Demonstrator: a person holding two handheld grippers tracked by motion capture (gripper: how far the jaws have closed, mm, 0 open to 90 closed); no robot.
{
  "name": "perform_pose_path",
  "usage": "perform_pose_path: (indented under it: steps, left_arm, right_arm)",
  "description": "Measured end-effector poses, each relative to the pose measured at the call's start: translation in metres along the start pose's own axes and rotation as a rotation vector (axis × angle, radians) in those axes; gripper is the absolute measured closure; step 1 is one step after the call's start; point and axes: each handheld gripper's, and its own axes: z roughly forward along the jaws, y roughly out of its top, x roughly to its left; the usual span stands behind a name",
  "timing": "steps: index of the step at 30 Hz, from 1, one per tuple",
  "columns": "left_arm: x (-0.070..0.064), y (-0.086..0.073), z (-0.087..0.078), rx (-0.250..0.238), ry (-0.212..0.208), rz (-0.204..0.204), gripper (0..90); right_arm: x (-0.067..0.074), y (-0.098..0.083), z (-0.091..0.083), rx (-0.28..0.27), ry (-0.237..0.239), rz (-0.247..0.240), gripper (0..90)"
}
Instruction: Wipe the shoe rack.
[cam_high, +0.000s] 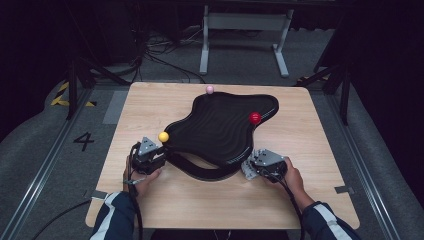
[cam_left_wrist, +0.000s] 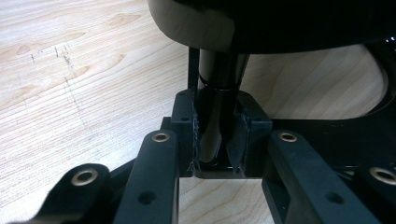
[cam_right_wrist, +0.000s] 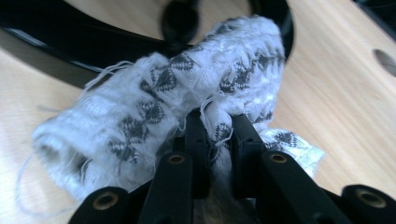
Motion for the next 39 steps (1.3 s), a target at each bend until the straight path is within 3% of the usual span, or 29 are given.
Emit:
perform_pose_path:
  steps: [4,7,9,12,14,18,23,26,30,32,34,39]
  left_arm:
    - [-0.002,0.000,0.001,0.006,0.007,0.018,70.3]
    - [-0.002,0.000,0.001,0.002,0.003,0.015,71.3]
    - [-0.002,0.000,0.001,0.007,0.002,0.013,71.8]
    - [-0.004,-0.001,0.001,0.007,-0.004,0.014,72.2]
    - [-0.005,-0.001,0.000,0.010,0.004,0.017,72.6]
    - [-0.004,-0.002,0.001,0.001,0.002,0.012,73.5]
    - [-0.007,-0.002,0.001,0.004,-0.023,0.028,73.7]
    - [-0.007,-0.001,0.002,0.010,-0.028,0.040,73.6]
    - [-0.007,-0.001,0.002,0.014,-0.033,0.040,73.6]
    - [-0.008,0.000,0.003,0.018,-0.033,0.055,73.7]
    - [-0.007,0.000,0.003,0.017,-0.037,0.058,73.7]
    - [-0.006,0.001,0.004,0.019,-0.045,0.055,73.7]
  right_arm:
    - [0.004,0.003,-0.012,-0.037,0.081,-0.010,80.4]
    - [0.005,0.007,-0.021,-0.100,0.109,0.010,80.4]
    - [0.010,0.011,-0.024,-0.134,0.123,-0.010,80.4]
    - [0.016,0.013,-0.022,-0.132,0.122,-0.017,80.2]
    - [0.027,0.016,-0.016,-0.129,0.142,-0.023,80.1]
    - [0.036,0.015,-0.014,-0.141,0.083,-0.050,80.2]
    - [0.043,0.020,-0.017,-0.179,0.073,-0.062,80.2]
    - [0.041,0.026,-0.021,-0.207,0.054,-0.050,80.3]
    - [0.042,0.018,-0.010,-0.158,0.036,-0.066,80.5]
    - [0.039,0.016,-0.009,-0.166,0.041,-0.051,80.5]
    - [0.035,0.017,-0.011,-0.159,0.002,-0.055,80.6]
    - [0.025,0.015,-0.016,-0.186,-0.038,-0.016,80.6]
